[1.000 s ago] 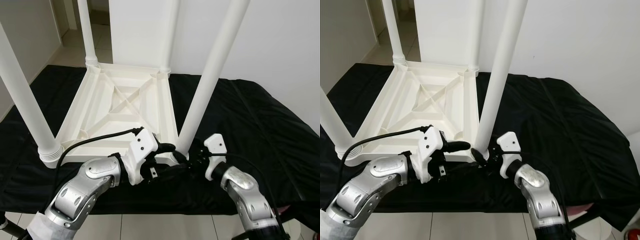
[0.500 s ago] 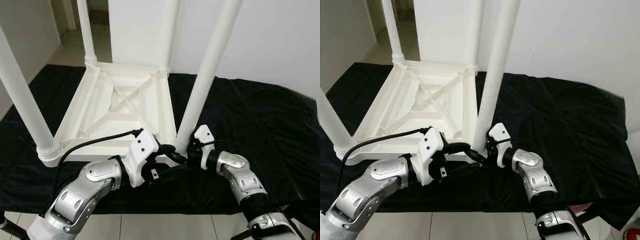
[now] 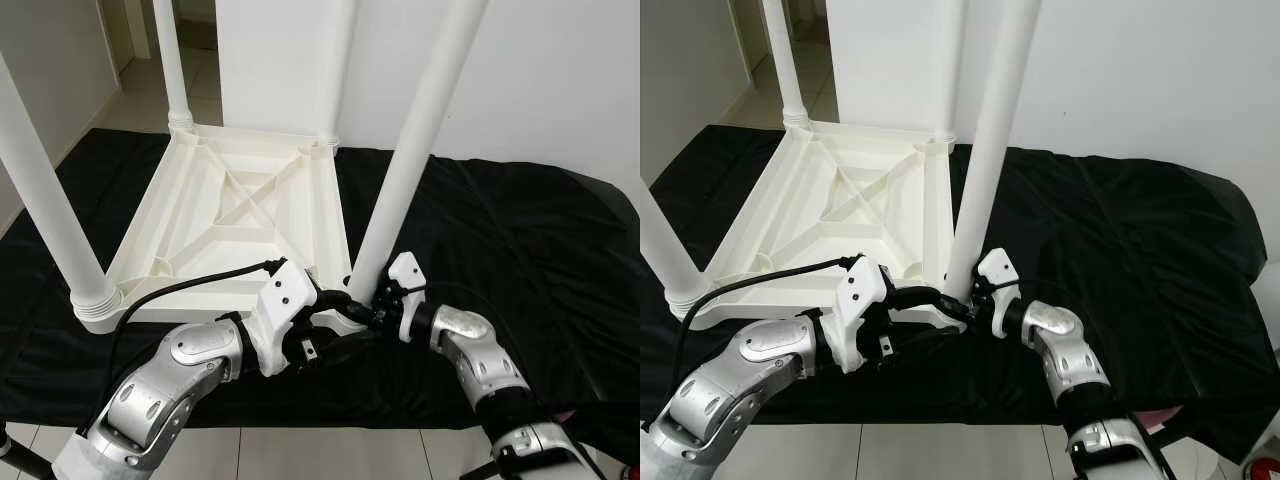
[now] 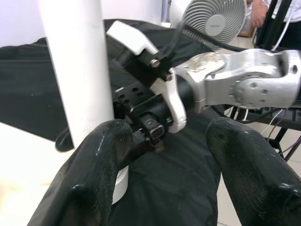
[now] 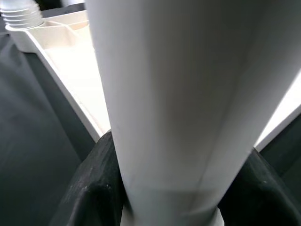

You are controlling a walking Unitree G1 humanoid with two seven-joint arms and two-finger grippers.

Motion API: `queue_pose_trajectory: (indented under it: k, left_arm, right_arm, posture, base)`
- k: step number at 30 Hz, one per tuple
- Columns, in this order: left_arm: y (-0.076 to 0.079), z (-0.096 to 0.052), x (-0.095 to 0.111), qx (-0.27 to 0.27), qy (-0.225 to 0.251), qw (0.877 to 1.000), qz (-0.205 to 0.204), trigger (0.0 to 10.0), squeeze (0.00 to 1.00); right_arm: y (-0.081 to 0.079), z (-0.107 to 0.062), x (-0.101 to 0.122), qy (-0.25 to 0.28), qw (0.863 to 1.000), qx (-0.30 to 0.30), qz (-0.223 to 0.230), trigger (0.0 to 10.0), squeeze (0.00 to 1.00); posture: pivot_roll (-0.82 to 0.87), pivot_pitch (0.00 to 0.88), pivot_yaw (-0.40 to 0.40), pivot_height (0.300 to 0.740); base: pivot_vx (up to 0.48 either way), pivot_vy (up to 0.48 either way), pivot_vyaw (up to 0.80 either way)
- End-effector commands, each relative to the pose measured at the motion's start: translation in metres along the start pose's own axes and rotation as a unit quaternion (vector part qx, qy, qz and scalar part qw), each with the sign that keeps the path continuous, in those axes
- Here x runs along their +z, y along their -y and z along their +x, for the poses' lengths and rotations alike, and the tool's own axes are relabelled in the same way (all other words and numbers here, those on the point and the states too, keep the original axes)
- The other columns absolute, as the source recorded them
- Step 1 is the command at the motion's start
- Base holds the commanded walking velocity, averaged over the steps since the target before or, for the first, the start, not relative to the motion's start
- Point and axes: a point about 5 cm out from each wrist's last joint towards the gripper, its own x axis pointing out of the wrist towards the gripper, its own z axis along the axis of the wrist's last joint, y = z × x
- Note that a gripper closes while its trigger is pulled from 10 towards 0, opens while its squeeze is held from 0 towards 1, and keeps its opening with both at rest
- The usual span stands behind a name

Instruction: Building children table

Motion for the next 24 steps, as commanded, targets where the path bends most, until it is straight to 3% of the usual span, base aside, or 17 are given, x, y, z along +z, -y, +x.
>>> queue_pose_trajectory:
  k: [1,4,9,11,14,16,20,21,22,23,24]
  left_arm:
    - [0.0,0.0,-0.001,0.001,-0.002,1.0,-0.002,10.0,0.0]
    - [-0.007,-0.001,-0.001,0.015,-0.001,1.0,0.002,10.0,0.0]
    - [-0.008,-0.001,-0.001,0.018,-0.001,1.0,0.002,10.0,0.0]
    - [-0.015,-0.002,0.001,0.034,0.001,0.999,0.005,10.0,0.0]
    - [-0.018,-0.003,0.001,0.045,0.002,0.999,0.001,10.0,0.0]
    - [-0.025,-0.004,0.002,0.063,0.009,0.998,-0.012,10.0,0.0]
    - [-0.031,-0.005,0.002,0.077,0.007,0.997,-0.016,10.0,0.0]
    - [-0.034,-0.006,0.001,0.088,-0.002,0.996,-0.006,10.0,0.0]
    - [-0.037,-0.006,0.0,0.097,-0.009,0.995,-0.001,10.0,0.0]
    - [-0.039,-0.006,-0.001,0.102,-0.013,0.995,0.002,10.0,0.0]
    - [-0.041,-0.006,-0.001,0.107,-0.015,0.994,0.006,10.0,0.0]
  right_arm:
    - [-0.001,-0.003,-0.003,-0.008,0.999,-0.03,0.006,0.0,0.0]
    - [-0.004,-0.005,-0.004,-0.01,0.993,-0.119,0.005,0.0,0.0]
    - [-0.004,-0.006,-0.004,-0.009,0.99,-0.137,0.007,0.0,0.0]
    - [-0.017,-0.008,-0.003,-0.007,0.981,-0.191,0.031,0.0,0.0]
    - [-0.023,-0.009,-0.003,-0.011,0.972,-0.228,0.051,0.0,0.0]
    - [-0.028,-0.011,-0.004,-0.02,0.954,-0.291,0.075,0.0,0.0]
    - [-0.033,-0.011,0.0,-0.012,0.945,-0.321,0.068,0.0,0.0]
    - [-0.036,-0.009,0.002,-0.004,0.942,-0.328,0.068,10.0,0.0]
    - [-0.039,-0.008,0.002,0.003,0.941,-0.332,0.07,10.0,0.0]
    - [-0.041,-0.007,0.002,0.012,0.941,-0.328,0.078,10.0,0.05]
    - [-0.042,-0.008,0.004,0.019,0.941,-0.33,0.075,10.0,1.0]
  posture:
    - [0.02,0.0,-0.099,0.74]
    - [0.01,0.0,-0.106,0.74]
    - [0.01,0.0,-0.106,0.74]
    - [0.0,0.0,-0.102,0.74]
    - [0.0,0.0,-0.1,0.74]
    - [-0.01,0.0,-0.094,0.74]
    - [-0.01,0.0,-0.094,0.74]
    - [-0.01,0.0,-0.091,0.74]
    - [-0.01,0.0,-0.091,0.74]
    - [-0.01,0.0,-0.091,0.74]
    - [-0.01,0.0,-0.091,0.74]
  base:
    - [0.0,0.0,0.0]
    - [0.0,0.0,0.0]
    - [0.0,0.0,0.0]
    - [0.0,0.0,0.0]
    - [0.0,0.0,0.0]
    - [0.0,0.0,0.0]
    - [0.0,0.0,0.0]
    - [0.0,0.0,0.0]
    - [0.0,0.0,0.0]
    - [0.0,0.0,0.0]
    - [0.0,0.0,0.0]
